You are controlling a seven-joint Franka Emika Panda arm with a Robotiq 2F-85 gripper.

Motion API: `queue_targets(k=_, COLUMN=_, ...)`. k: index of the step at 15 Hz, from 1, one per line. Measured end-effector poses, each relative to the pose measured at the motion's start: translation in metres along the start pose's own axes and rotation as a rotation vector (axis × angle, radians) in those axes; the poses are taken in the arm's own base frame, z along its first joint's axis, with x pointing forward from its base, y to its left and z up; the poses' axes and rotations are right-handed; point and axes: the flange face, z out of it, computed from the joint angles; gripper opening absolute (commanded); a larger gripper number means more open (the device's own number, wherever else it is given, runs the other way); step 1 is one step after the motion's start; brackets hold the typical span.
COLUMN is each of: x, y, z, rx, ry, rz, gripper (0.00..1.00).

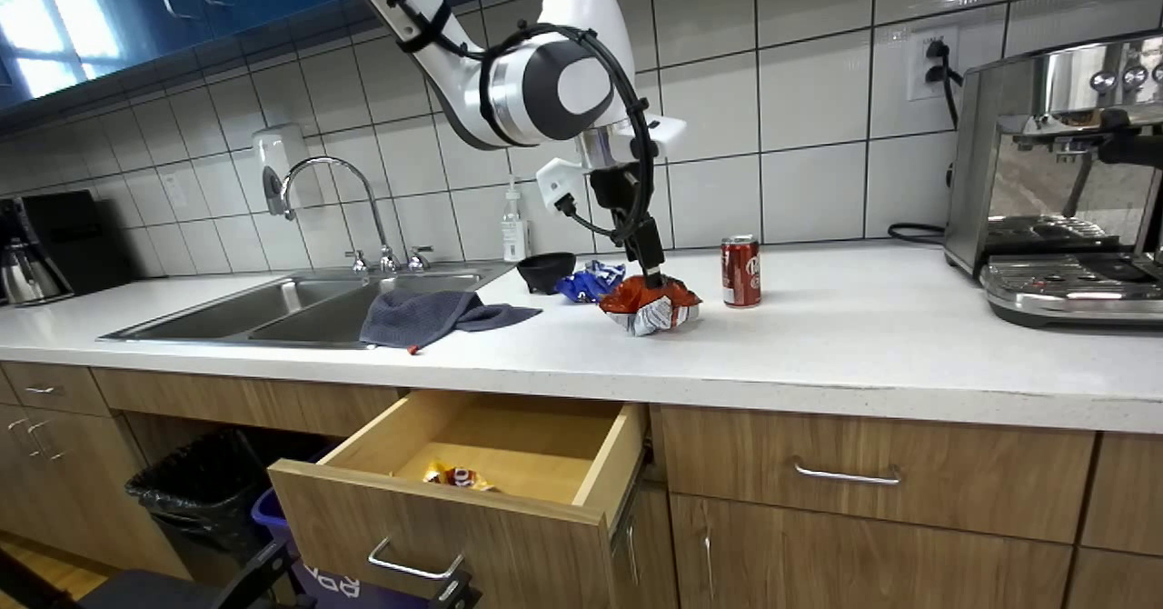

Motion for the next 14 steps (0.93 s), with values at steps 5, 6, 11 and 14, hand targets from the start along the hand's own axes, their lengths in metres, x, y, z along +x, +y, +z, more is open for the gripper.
queue_targets(k=5, x=-0.001, y=-0.006, z=0.004, rx=-0.010, ry=0.009, rz=0.024, gripper=1.00)
queue_targets(k=6, x=-0.001, y=-0.007, z=0.004, rx=-0.011, ry=0.010, rz=0.027, gripper=1.00)
queue_targets(k=11, x=-0.001, y=-0.011, z=0.008, rx=-0.019, ry=0.014, rz=0.037, gripper=1.00)
queue_targets(k=14, x=0.000, y=-0.012, z=0.011, rx=-0.021, ry=0.016, rz=0.043, gripper=1.00)
